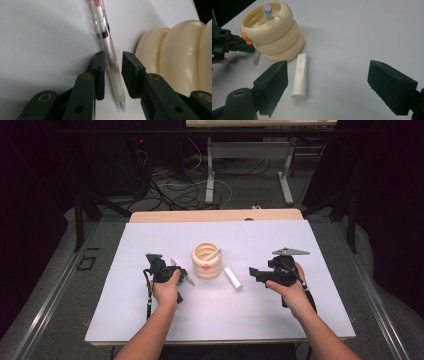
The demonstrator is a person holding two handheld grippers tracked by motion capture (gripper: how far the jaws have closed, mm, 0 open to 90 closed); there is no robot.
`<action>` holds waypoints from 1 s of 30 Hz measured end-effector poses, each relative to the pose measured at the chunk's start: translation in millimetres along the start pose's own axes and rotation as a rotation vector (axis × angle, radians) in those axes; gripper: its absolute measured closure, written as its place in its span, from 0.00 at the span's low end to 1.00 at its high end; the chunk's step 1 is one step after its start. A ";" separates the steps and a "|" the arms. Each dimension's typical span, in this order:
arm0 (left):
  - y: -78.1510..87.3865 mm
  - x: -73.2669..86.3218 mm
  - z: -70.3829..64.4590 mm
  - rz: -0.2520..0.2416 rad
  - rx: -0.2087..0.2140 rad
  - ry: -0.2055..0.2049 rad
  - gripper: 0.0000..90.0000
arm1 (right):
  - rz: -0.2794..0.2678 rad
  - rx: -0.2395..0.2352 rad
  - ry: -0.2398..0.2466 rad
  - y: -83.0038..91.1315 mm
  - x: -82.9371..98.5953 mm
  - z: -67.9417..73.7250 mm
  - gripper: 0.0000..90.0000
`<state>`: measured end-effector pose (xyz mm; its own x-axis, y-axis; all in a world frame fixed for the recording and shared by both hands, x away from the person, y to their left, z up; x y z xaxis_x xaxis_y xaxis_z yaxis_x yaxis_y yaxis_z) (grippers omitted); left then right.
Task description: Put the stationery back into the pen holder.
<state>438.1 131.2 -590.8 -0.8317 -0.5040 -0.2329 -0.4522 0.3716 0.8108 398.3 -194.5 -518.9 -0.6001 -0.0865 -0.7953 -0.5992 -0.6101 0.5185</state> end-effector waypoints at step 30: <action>-3.3 -0.5 -0.6 0.003 0.038 0.070 0.89 | 0.007 0.001 -0.009 0.1 2.5 -2.9 0.19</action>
<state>440.2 129.7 -593.0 -0.8093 -0.5553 -0.1914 -0.4625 0.4017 0.7904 398.2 -197.0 -521.7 -0.6090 -0.0840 -0.7887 -0.5955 -0.6084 0.5246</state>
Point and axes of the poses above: each handheld gripper's, and its own axes: y roughly backward along the jaws, x roughly out of its underside, z roughly to its left, the point moved 5 cm from there along -y, roughly forward along the jaws, and after that the axes turned 8 degrees about -x, right-handed, at the moved point
